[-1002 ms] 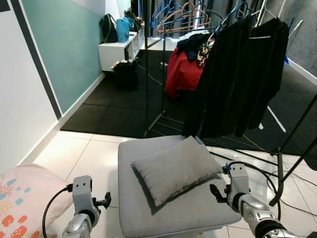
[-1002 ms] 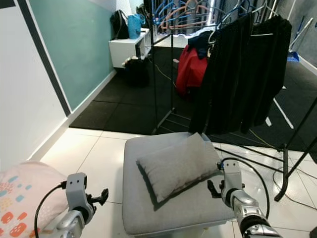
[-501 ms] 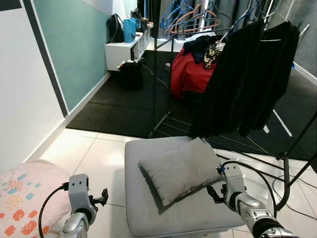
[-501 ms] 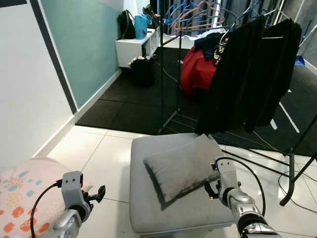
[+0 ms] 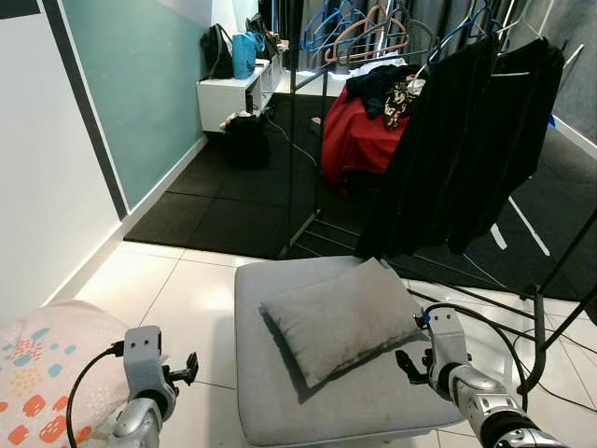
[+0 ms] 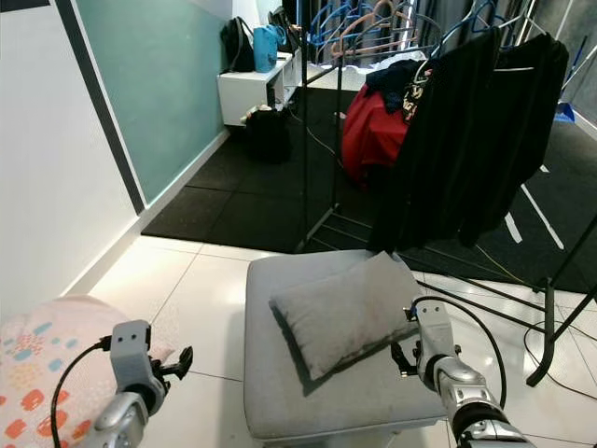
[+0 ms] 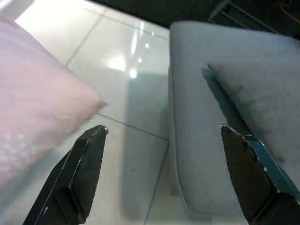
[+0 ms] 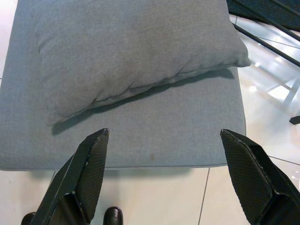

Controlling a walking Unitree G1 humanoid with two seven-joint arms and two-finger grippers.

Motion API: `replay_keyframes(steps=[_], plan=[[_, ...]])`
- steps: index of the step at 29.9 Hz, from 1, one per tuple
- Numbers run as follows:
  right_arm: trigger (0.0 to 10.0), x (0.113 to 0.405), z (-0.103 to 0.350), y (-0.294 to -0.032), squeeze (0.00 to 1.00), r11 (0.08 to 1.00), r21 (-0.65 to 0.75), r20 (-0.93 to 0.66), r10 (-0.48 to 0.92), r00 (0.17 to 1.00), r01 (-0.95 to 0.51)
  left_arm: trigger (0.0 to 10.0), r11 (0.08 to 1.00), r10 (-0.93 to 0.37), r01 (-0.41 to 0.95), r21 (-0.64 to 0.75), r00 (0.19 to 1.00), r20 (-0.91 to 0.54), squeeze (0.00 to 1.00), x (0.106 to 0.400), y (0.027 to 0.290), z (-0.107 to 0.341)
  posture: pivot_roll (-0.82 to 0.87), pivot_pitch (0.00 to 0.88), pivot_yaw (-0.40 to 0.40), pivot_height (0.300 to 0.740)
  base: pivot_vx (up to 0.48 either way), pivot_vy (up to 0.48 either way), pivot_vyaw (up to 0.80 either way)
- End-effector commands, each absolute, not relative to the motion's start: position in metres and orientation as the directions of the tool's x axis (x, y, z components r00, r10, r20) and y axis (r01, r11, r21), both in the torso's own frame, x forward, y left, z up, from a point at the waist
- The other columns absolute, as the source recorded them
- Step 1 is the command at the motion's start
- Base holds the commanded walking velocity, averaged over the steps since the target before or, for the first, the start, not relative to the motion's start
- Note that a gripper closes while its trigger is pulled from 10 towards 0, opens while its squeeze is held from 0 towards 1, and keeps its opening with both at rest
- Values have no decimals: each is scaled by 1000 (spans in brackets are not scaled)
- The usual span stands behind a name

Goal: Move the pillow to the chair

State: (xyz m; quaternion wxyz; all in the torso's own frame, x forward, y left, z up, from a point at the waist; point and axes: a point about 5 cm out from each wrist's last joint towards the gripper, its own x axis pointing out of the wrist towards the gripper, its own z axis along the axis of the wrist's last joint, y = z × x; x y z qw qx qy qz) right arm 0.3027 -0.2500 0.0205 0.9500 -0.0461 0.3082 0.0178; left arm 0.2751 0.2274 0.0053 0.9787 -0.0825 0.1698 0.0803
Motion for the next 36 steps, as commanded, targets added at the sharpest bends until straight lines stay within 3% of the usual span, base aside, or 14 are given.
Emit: replay_keyframes(steps=[1, 3, 11, 25, 30, 32, 36], plan=[[10000, 297, 15, -252, 0, 997, -64, -608, -4, 794, -43, 10000, 970, 159, -209, -127, 933, -323, 0, 277, 237, 11, -175, 0, 2, 705, 0, 0, 0], [10000, 297, 15, -252, 0, 997, -59, -606, -4, 795, -41, 10000, 970, 162, -209, -124, 937, -308, 0, 280, 242, 16, -172, 0, -2, 695, 0, 0, 0], [10000, 299, 19, -256, 0, 1000, -14, -589, 1, 808, -12, 10000, 979, 97, -153, -133, 930, -354, 0, 271, 221, 1, -198, 0, -3, 650, 0, 0, 0], [10000, 306, 29, -261, 0, 988, 125, -548, -7, 836, 90, 10000, 979, 108, -161, -124, 929, -353, 0, 272, 228, 4, -196, 0, 16, 590, 0, 0, 0], [10000, 308, 30, -260, 0, 983, 151, -537, -9, 843, 106, 10000, 975, 153, -190, -114, 949, -276, 0, 284, 242, 25, -184, 0, 23, 575, 0, 0, 0], [10000, 307, 30, -260, 0, 982, 154, -538, -6, 843, 105, 10000, 964, 223, -248, -99, 951, -216, 0, 292, 266, 45, -179, 0, 10, 565, 0, 0, 0], [10000, 307, 30, -261, 0, 982, 156, -539, -4, 842, 105, 10000, 961, 240, -262, -84, 948, -212, 0, 293, 276, 50, -186, 0, 9, 555, 0, 0, 0]])
